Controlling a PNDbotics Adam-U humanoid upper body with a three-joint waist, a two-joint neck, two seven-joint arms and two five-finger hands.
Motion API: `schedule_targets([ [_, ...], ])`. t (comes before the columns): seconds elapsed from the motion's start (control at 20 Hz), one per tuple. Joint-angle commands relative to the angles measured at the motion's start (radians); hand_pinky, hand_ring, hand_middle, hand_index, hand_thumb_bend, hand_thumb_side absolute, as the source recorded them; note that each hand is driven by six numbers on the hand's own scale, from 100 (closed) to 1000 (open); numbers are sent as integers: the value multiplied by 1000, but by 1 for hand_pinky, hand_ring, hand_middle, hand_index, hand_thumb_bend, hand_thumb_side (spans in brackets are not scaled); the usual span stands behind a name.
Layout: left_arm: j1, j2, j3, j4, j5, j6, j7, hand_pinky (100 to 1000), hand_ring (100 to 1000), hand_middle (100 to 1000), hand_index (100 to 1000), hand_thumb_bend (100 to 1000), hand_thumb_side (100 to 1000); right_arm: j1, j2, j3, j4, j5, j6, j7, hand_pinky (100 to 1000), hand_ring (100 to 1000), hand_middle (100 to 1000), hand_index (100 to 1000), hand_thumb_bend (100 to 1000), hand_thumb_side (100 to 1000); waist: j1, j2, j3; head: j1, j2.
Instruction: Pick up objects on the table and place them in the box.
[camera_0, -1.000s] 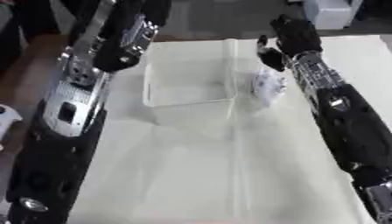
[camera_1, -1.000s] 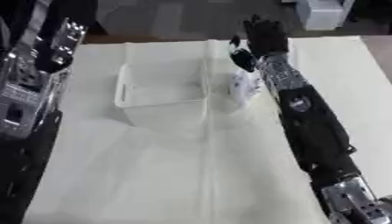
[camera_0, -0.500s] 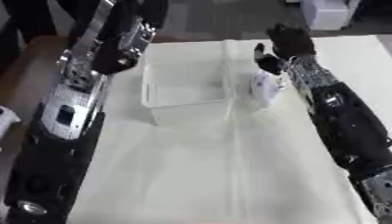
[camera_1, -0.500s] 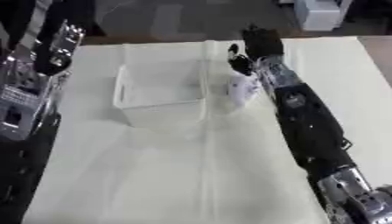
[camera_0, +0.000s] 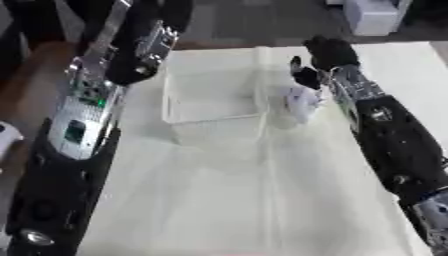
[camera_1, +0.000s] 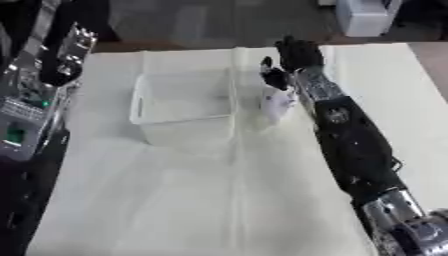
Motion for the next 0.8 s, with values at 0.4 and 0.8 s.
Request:
schedule_targets([
  [0.4, -8, 3, 3, -10, 2, 2, 0, 798, 755, 853, 931, 100, 799, -40, -5, 7, 42, -53, -1, 3, 769, 784, 887, 958, 100, 1000, -3, -19, 4, -5, -4],
  [0.8, -5, 1, 3, -11, 2, 4, -2, 798, 754, 853, 929, 100, 800, -32, -2, 16, 70, -97, -9, -7, 772, 790, 890, 967, 100, 1000, -5, -20, 7, -4, -4],
])
